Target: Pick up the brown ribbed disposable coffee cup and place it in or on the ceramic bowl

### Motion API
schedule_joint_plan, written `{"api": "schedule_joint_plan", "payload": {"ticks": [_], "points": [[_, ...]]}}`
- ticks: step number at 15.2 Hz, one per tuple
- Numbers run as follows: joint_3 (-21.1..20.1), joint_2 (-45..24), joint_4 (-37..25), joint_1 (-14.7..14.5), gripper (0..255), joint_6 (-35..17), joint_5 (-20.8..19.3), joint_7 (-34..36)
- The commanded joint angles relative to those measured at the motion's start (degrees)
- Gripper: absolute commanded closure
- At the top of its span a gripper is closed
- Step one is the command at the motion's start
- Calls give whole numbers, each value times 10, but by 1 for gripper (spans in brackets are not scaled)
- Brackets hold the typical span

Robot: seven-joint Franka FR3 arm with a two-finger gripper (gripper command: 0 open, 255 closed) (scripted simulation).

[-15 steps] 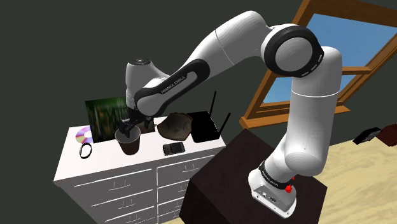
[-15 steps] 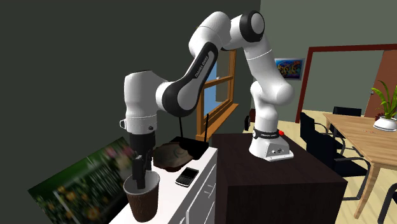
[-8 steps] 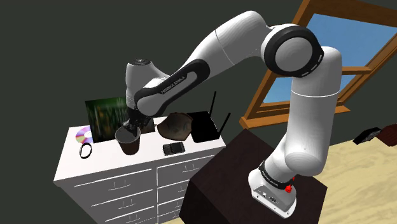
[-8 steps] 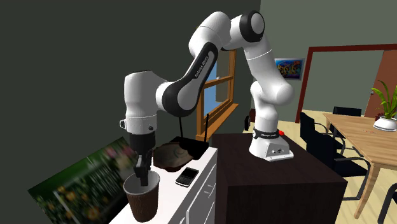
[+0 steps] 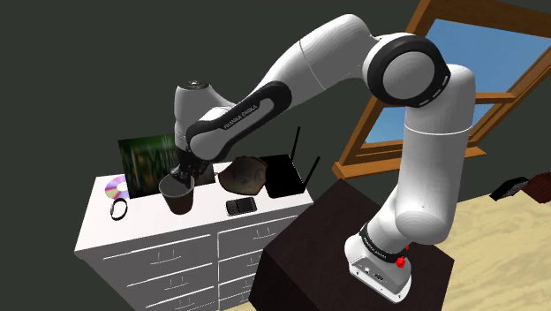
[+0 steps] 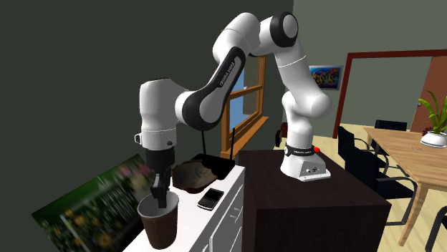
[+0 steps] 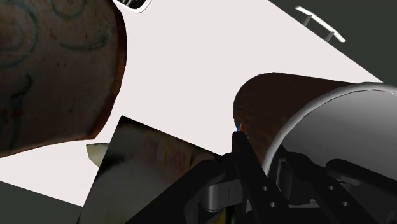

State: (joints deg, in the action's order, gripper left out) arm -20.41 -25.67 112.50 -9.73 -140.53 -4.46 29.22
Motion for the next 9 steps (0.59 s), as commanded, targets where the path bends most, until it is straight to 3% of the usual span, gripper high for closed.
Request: {"api": "schedule_joint_plan", "payload": {"ticks": [1,9], "points": [[-2,8,0,2,255,8,3,-1],[-12,48,-11,10,255,58,20,-8]]}}
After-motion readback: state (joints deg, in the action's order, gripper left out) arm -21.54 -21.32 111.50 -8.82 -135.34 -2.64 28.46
